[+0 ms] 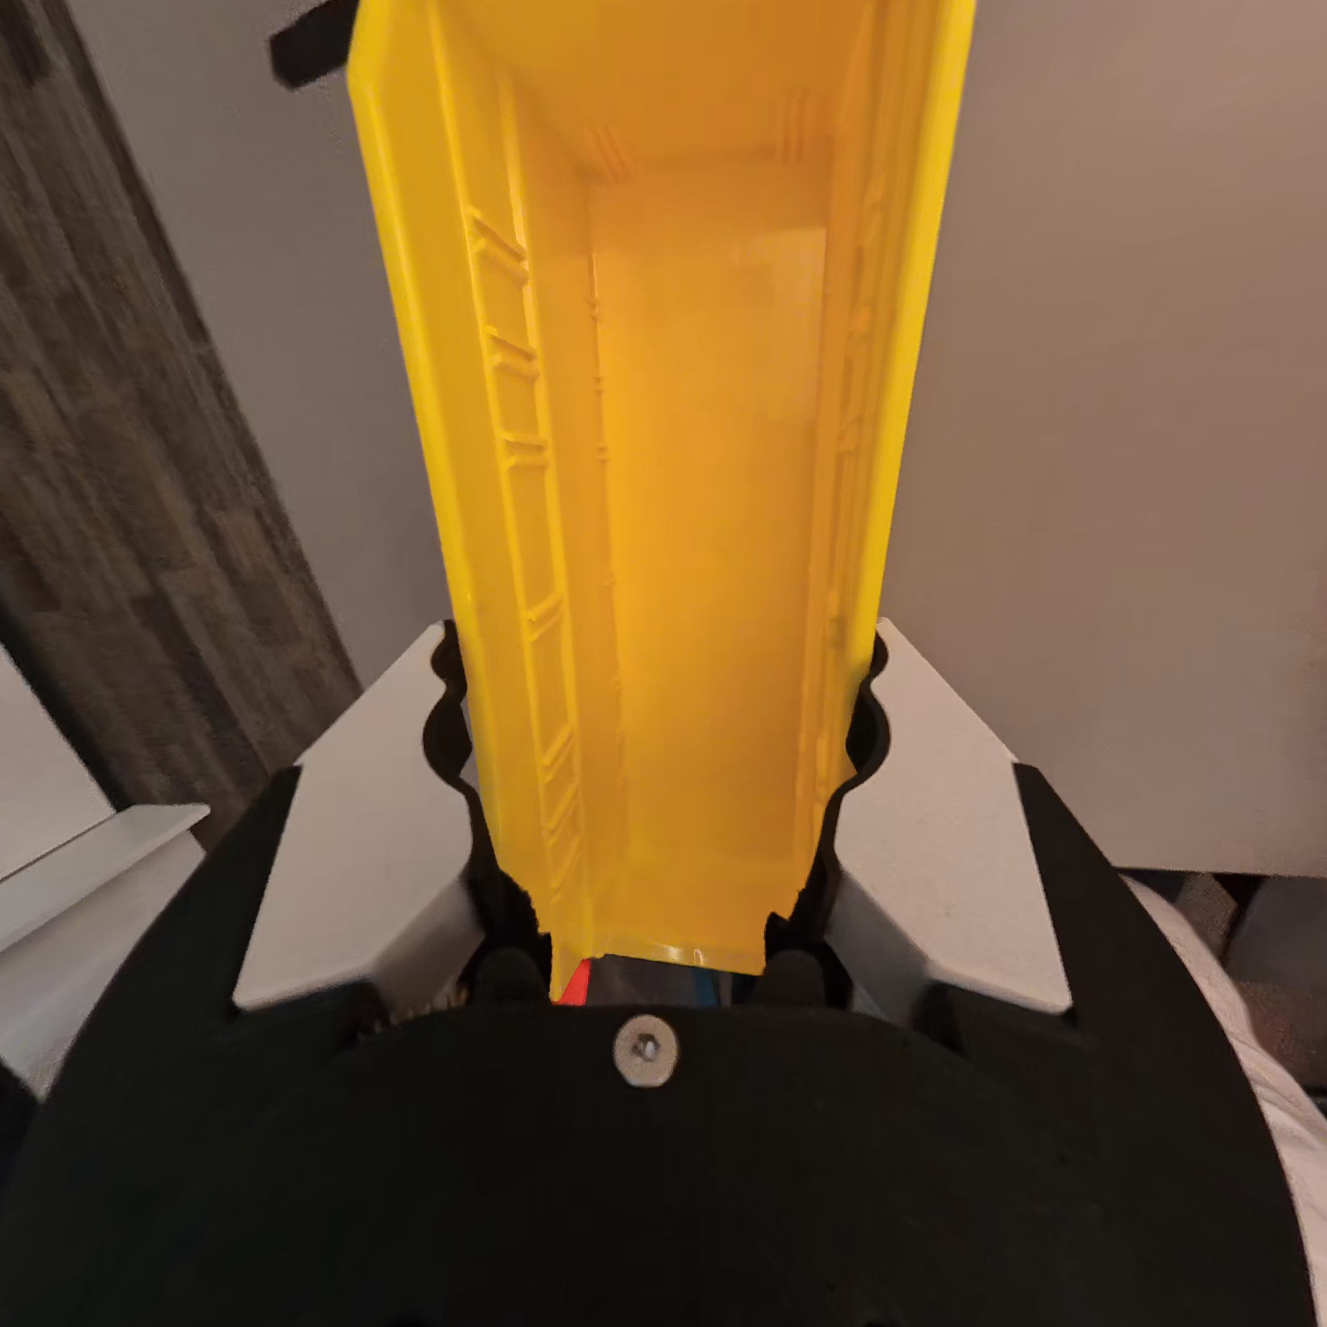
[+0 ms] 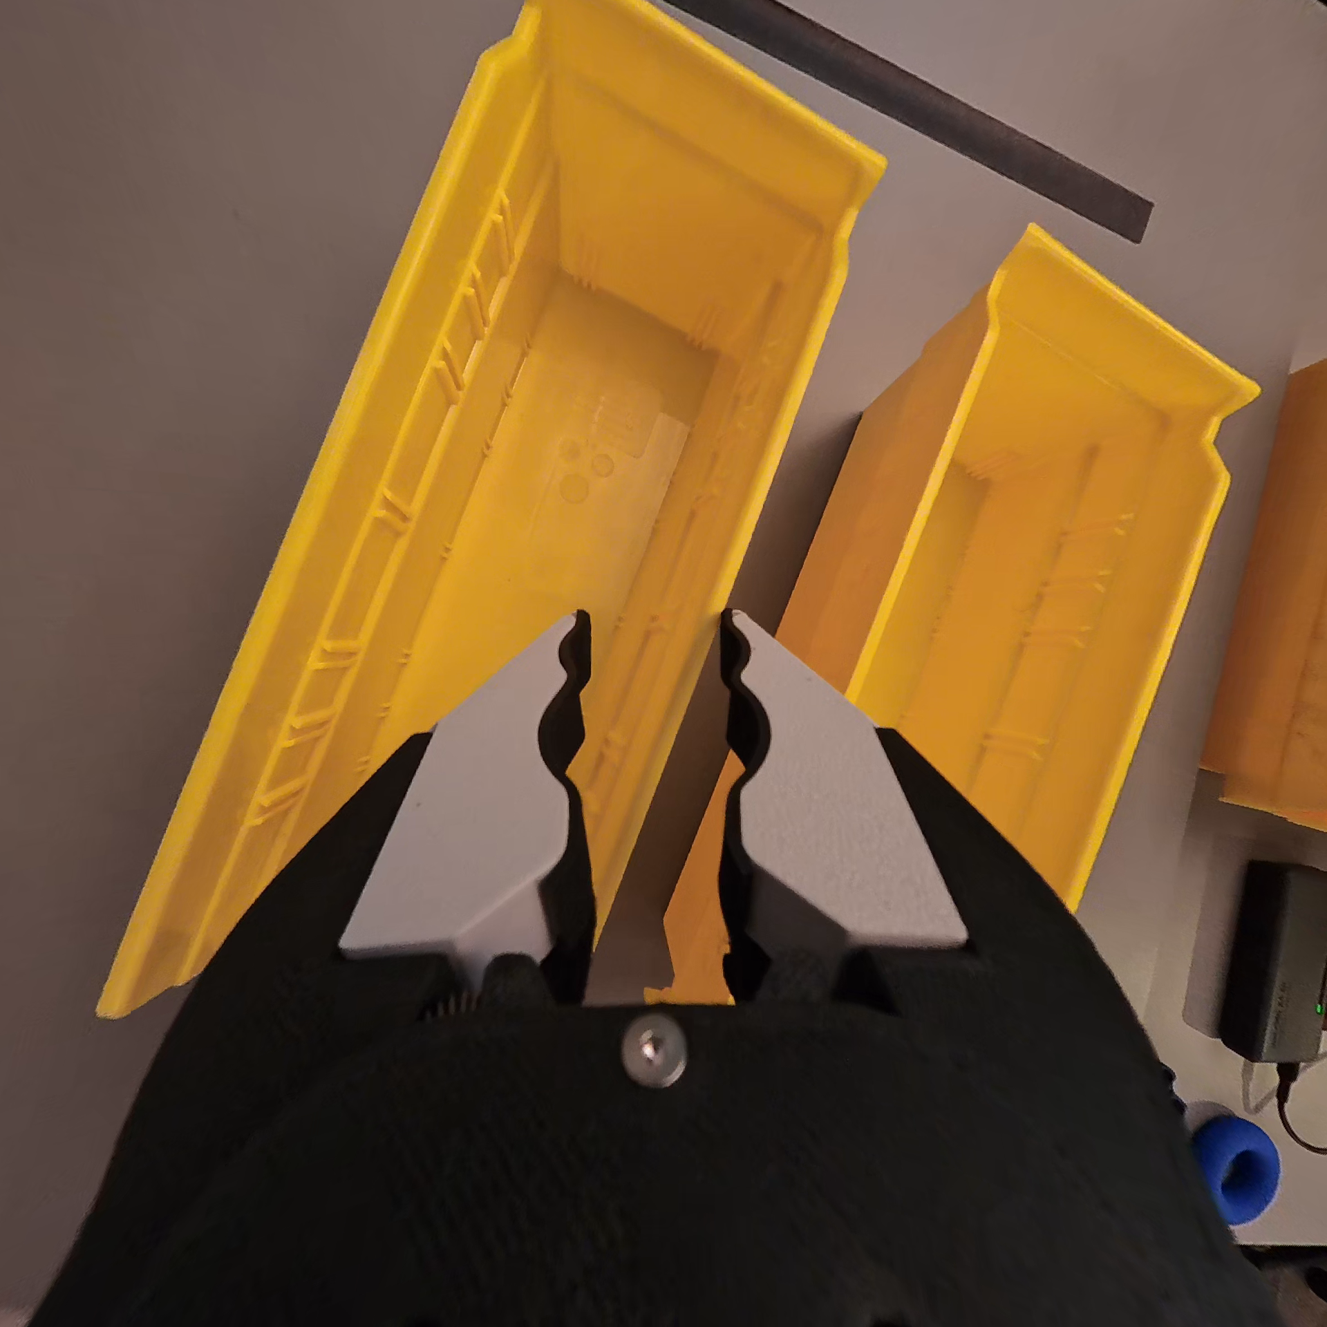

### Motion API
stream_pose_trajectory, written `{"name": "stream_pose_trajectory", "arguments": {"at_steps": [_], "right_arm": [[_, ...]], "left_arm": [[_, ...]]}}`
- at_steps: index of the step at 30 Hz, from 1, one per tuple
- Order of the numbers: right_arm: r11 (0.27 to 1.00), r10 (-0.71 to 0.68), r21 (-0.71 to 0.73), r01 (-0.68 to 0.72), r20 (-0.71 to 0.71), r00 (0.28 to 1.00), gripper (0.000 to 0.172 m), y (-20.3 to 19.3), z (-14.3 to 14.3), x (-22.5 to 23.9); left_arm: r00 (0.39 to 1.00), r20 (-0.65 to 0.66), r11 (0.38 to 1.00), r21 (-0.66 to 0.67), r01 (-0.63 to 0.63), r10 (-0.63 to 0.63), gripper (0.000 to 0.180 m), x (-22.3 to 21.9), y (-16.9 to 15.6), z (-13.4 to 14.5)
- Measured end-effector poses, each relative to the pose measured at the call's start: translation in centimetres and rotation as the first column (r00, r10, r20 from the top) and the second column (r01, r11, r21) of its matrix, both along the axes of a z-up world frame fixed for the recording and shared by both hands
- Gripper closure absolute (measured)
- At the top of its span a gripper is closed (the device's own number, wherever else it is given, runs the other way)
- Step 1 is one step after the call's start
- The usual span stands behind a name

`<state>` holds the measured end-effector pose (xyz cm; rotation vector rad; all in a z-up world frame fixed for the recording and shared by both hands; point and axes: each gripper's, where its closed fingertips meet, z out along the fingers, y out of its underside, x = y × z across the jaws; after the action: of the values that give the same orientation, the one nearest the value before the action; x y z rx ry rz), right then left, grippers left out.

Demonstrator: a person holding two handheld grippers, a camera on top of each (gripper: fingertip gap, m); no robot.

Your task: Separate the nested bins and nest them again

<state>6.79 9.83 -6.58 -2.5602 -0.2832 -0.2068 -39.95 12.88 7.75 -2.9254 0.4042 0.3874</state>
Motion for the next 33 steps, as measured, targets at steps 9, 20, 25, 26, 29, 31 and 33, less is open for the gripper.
{"name": "stream_pose_trajectory", "arguments": {"at_steps": [9, 20, 25, 26, 29, 31, 33], "right_arm": [[1.000, -0.006, -0.021, 0.006, -0.010, 1.000, 0.134, -0.4, -0.3, -0.1], [1.000, 0.000, -0.008, -0.001, -0.027, 1.000, 0.134, -0.4, -0.6, 0.0], [1.000, 0.007, -0.006, -0.008, -0.047, 0.999, 0.134, -0.6, -1.0, 0.0], [1.000, 0.008, -0.007, -0.009, -0.052, 0.999, 0.134, -0.6, -1.1, 0.0], [1.000, 0.016, -0.014, -0.017, -0.063, 0.998, 0.134, -0.9, -1.5, 0.0], [0.999, 0.027, -0.021, -0.028, -0.065, 0.997, 0.134, -1.2, -1.6, 0.0], [0.999, 0.041, -0.005, -0.042, -0.072, 0.997, 0.134, -1.5, -1.2, 0.0]], "left_arm": [[0.973, 0.203, 0.992, -0.041, 0.119, -0.108, 0.074, 13.2, -1.2, -5.6], [0.973, 0.188, 0.985, -0.079, 0.151, -0.135, 0.073, 19.9, -1.5, -12.8], [0.980, 0.159, 0.985, -0.105, 0.136, -0.119, 0.072, 21.3, -1.8, -14.6], [0.980, 0.161, 0.985, -0.111, 0.132, -0.113, 0.072, 21.6, -1.9, -15.0], [0.982, 0.165, 0.985, -0.131, 0.112, -0.090, 0.071, 22.5, -2.3, -16.3], [0.984, 0.157, 0.986, -0.129, 0.103, -0.082, 0.068, 22.9, -2.3, -16.8], [0.984, 0.148, 0.987, -0.114, 0.114, -0.096, 0.065, 23.3, -2.2, -16.8]]}}
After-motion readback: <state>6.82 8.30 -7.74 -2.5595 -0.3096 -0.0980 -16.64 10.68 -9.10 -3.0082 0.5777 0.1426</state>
